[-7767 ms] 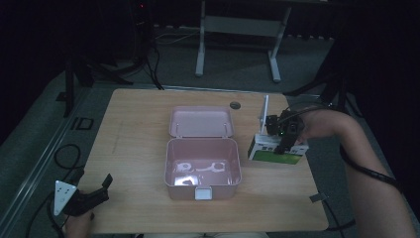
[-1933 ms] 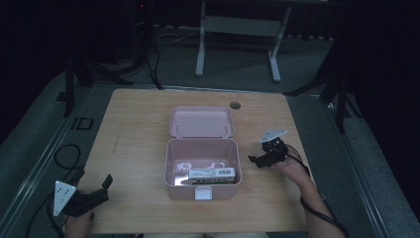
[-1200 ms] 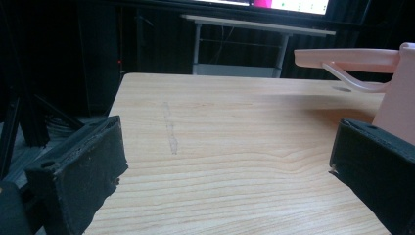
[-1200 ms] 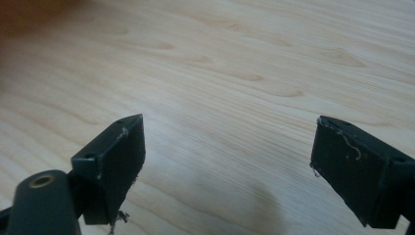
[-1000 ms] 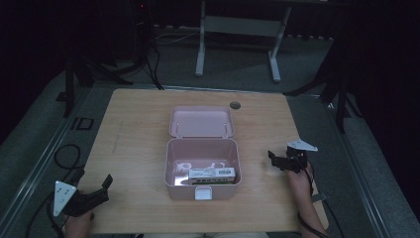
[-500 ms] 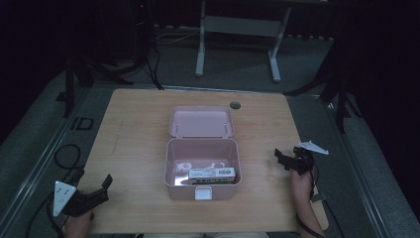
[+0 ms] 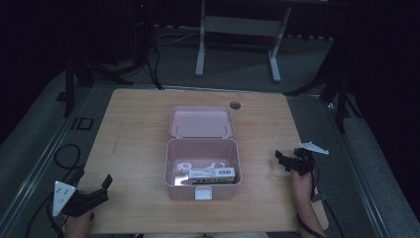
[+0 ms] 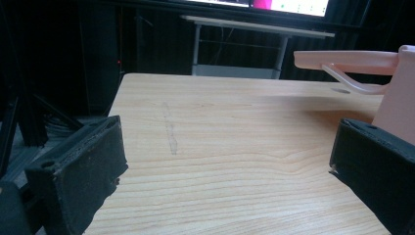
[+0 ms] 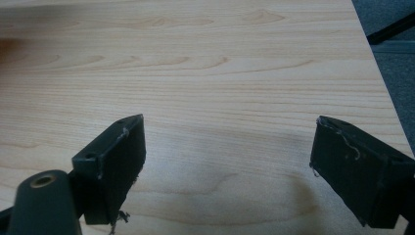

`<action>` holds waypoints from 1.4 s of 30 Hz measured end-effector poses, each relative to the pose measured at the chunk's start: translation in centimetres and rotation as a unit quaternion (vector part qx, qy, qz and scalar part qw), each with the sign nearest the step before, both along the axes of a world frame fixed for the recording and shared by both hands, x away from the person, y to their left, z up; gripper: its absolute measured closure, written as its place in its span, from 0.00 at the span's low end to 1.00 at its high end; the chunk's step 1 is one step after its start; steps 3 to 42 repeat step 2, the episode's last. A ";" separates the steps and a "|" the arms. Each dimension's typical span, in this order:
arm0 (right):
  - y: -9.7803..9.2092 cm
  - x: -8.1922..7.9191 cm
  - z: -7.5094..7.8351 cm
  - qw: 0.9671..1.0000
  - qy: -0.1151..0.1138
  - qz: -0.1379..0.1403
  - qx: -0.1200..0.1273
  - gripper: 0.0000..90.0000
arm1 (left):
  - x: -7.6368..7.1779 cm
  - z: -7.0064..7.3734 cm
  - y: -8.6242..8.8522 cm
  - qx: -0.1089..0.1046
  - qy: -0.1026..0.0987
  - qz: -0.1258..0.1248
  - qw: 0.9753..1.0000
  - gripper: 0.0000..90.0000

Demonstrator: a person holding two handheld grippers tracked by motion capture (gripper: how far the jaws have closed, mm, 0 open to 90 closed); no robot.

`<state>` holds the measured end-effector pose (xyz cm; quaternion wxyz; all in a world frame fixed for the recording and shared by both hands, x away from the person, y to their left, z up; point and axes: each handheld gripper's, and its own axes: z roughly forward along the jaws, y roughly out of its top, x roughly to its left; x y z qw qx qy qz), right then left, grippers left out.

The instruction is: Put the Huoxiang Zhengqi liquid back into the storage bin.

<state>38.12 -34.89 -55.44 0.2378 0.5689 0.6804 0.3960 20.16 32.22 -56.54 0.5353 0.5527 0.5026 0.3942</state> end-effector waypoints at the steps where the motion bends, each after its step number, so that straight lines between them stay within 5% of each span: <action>1: 0.0 0.0 0.0 1.000 0.003 0.003 -0.002 0.14 | 0.0 0.0 0.0 0.000 0.000 0.000 1.000 0.00; 42: 0.0 0.1 0.0 1.000 0.003 0.004 -0.003 0.14 | 0.0 0.0 0.0 0.000 0.000 0.000 1.000 0.00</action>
